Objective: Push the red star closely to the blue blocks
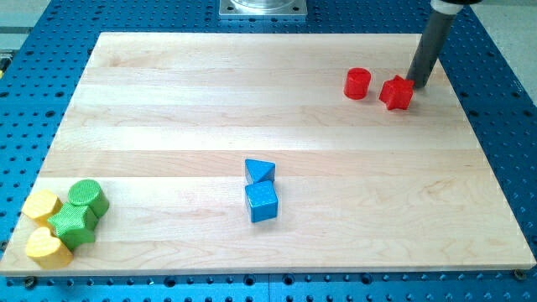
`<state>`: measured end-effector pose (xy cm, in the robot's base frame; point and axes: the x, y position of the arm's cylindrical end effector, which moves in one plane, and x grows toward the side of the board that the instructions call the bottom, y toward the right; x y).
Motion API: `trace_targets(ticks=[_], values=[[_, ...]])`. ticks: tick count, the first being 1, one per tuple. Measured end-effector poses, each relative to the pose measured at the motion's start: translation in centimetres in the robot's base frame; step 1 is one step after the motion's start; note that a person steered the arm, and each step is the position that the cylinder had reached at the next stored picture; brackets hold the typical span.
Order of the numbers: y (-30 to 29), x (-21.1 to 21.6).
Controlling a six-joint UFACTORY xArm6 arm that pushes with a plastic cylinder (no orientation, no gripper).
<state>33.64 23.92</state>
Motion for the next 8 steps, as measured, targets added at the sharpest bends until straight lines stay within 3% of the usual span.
trace_targets(ticks=[1, 2, 3, 4, 7, 8], values=[[-2.3, 3.7], [-5.5, 4.8], [-6.8, 2.6], [-9.5, 3.1], [-18.9, 9.7], [-21.2, 6.7]])
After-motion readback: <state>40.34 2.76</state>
